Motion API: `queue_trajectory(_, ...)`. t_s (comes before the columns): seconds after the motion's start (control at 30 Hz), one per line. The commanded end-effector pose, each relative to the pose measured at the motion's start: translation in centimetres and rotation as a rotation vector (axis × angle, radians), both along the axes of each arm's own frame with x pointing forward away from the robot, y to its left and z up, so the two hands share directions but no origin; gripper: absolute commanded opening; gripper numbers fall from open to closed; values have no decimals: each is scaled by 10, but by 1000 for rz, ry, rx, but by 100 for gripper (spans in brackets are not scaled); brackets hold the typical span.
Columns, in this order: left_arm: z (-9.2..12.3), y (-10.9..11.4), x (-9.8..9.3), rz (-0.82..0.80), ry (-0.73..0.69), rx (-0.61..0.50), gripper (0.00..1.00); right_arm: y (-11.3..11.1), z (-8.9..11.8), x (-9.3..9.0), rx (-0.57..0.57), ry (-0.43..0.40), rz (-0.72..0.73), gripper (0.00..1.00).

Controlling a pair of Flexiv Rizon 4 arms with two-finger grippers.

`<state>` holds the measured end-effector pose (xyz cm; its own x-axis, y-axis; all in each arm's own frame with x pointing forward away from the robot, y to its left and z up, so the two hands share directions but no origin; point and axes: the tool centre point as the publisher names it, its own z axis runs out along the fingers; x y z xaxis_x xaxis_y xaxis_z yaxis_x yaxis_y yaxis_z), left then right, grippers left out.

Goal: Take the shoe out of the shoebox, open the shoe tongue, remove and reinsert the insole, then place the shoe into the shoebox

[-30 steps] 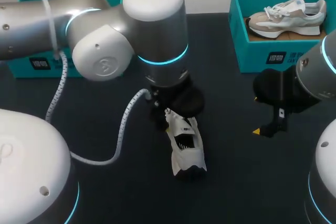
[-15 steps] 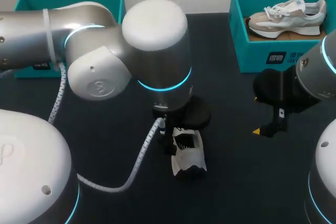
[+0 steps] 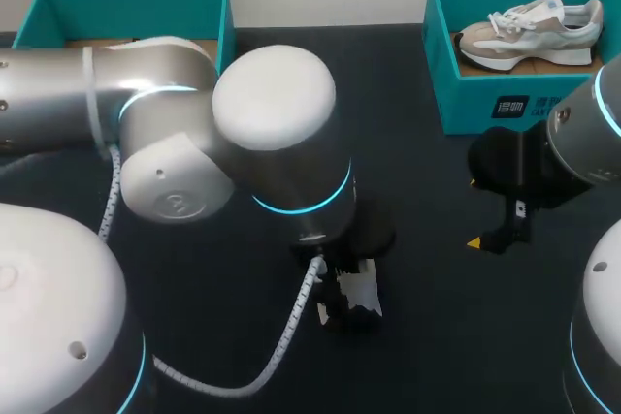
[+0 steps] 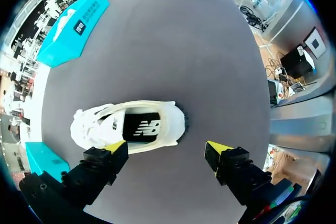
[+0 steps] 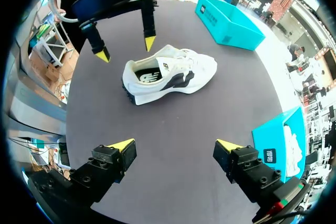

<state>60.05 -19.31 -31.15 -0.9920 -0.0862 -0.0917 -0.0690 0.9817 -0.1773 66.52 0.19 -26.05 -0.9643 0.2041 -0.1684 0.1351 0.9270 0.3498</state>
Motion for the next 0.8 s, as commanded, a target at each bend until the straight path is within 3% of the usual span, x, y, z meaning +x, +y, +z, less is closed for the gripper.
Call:
queue_trajectory(0.03,-19,-6,-7,-5,11,-13,88,0,-1,-1,0,-4,-1,100)
queue_trajectory(0.37,-44,-18,-9,39,63,-12,90,0,-1,-1,0,-4,-1,100)
queue_trajectory(0.6,-37,-21,-10,47,63,-16,92,0,-1,-1,0,-4,-1,100)
queue_trajectory(0.8,-46,-29,-5,60,74,5,94,0,-1,-1,0,-4,-1,100)
